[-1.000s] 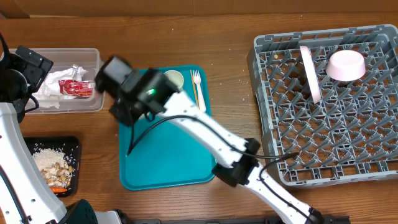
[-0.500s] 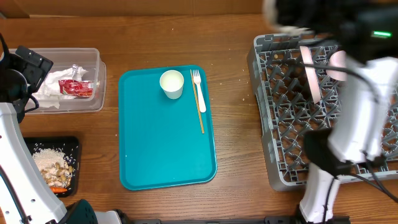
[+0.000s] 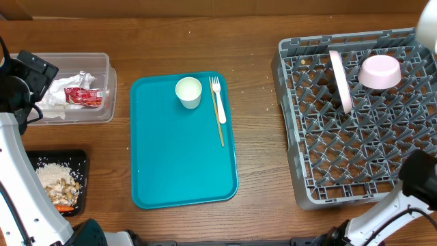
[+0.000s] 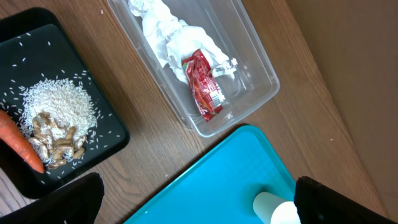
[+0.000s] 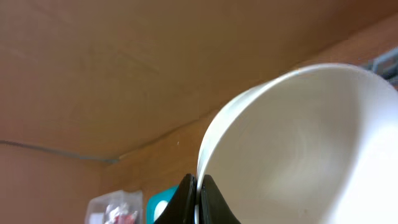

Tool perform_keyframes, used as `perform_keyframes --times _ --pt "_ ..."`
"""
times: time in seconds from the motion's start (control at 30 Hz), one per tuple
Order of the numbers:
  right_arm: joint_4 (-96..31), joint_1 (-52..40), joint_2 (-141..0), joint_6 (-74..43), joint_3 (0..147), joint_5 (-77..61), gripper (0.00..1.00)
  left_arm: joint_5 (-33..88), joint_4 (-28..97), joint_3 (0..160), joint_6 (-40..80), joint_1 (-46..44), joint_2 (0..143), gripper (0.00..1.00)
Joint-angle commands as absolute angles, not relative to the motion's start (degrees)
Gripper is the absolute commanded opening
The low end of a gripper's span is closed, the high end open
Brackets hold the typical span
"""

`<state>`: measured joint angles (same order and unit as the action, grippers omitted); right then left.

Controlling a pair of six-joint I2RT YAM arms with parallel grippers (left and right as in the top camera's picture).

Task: Sort waste into correct bins and load items into the dishwasher
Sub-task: 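Carry the white bowl right and lower it into the dish rack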

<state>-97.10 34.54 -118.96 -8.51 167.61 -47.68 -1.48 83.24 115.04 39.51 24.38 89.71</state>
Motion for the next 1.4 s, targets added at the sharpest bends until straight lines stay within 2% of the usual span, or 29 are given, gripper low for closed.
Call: perform_keyframes --times 0.0,0.3,0.47,0.7,1.37 --pt "-96.77 35.35 -118.30 -3.97 159.72 -53.30 0.04 -1.45 83.37 115.22 40.29 24.36 89.73 1.00" --pt "-81.30 35.40 -118.30 -0.60 129.75 -55.44 0.04 -1.45 83.37 115.20 40.32 24.36 89.73 1.00" --pt "-75.72 35.44 -118.30 -0.62 120.05 -55.44 0.04 -1.45 83.37 115.20 40.29 24.36 89.73 1.00" --pt "-72.34 35.44 -118.48 -0.60 114.56 -60.71 0.04 -1.45 83.37 115.20 40.32 24.36 89.73 1.00" --pt "-81.03 38.70 -118.54 -1.04 110.08 -56.51 0.04 -1.45 83.37 115.20 40.29 24.36 89.73 1.00"
